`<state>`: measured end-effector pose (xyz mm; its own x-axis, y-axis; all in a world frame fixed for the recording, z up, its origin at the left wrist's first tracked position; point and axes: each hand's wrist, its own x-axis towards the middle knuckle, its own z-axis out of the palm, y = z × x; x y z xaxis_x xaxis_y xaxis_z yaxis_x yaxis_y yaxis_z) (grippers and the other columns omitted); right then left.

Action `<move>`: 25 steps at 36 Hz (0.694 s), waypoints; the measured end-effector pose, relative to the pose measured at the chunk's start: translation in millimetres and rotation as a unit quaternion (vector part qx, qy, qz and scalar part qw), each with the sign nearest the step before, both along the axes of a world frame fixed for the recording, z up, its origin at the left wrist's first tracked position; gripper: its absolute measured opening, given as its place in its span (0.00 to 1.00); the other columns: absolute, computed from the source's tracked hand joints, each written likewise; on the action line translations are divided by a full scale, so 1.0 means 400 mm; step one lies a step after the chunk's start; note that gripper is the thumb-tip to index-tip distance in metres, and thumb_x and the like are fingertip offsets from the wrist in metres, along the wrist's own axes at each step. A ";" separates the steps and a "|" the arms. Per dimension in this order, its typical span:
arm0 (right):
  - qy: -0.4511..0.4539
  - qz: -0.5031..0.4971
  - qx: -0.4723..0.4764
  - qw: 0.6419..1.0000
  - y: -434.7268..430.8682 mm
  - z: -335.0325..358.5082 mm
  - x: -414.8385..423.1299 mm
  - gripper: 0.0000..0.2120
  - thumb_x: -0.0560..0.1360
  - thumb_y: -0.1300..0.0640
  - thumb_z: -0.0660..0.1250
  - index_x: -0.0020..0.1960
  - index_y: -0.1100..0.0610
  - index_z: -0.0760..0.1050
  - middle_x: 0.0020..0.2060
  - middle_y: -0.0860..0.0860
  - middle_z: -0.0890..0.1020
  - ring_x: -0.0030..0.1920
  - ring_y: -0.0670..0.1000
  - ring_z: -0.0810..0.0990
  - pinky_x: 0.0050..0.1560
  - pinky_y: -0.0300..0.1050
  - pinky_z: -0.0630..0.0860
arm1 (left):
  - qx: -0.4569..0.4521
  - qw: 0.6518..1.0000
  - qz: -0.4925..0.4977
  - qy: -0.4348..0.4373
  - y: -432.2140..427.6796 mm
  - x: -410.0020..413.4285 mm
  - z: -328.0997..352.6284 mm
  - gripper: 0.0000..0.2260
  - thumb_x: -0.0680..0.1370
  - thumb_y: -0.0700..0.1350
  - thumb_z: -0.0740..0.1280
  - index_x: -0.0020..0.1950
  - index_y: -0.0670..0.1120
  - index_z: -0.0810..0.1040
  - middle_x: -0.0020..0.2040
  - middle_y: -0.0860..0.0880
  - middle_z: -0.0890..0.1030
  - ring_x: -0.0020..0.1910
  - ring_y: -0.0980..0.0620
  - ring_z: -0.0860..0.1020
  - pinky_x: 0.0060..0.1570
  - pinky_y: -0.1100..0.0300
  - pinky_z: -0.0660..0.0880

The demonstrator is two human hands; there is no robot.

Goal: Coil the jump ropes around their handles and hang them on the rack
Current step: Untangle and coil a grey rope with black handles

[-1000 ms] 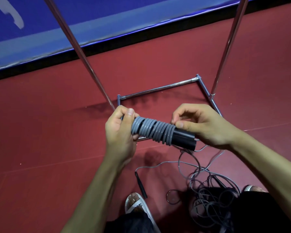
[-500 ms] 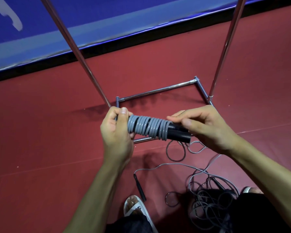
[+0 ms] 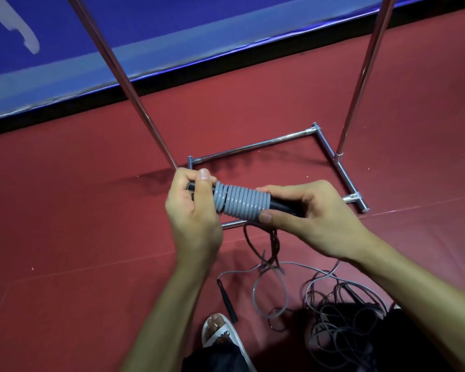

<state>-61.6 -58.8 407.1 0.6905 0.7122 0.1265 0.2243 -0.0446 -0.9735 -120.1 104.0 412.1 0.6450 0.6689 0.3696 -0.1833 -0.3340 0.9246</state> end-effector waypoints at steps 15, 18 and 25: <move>-0.089 -0.029 -0.024 0.995 -0.031 -0.014 0.038 0.17 0.69 0.58 0.76 0.58 0.57 0.82 0.41 0.39 0.84 0.36 0.31 0.76 0.42 0.27 0.73 | -0.149 0.974 -0.148 0.079 -0.006 0.008 -0.022 0.08 0.75 0.48 0.61 0.40 0.46 0.68 0.34 0.53 0.71 0.30 0.60 0.70 0.29 0.64 0.70; -0.119 -0.042 -0.037 0.991 -0.033 -0.023 0.038 0.19 0.68 0.53 0.74 0.58 0.57 0.82 0.46 0.35 0.84 0.44 0.31 0.78 0.49 0.29 0.75 | -0.149 0.974 -0.145 0.094 -0.008 0.008 -0.027 0.08 0.77 0.48 0.61 0.40 0.47 0.69 0.34 0.53 0.72 0.30 0.59 0.70 0.28 0.65 0.69; -0.080 -0.026 -0.014 0.996 -0.027 -0.015 0.038 0.12 0.68 0.52 0.77 0.51 0.42 0.83 0.45 0.42 0.85 0.40 0.38 0.79 0.44 0.39 0.79 | -0.149 0.979 -0.118 0.076 -0.023 0.011 -0.021 0.10 0.76 0.49 0.61 0.38 0.46 0.71 0.29 0.51 0.72 0.20 0.57 0.67 0.23 0.62 0.67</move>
<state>-46.6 -69.4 401.0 0.6994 0.6807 0.2178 0.3726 -0.0872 -0.9239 -115.5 94.9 403.8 0.8275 0.5572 0.0692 -0.0760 -0.0110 0.9970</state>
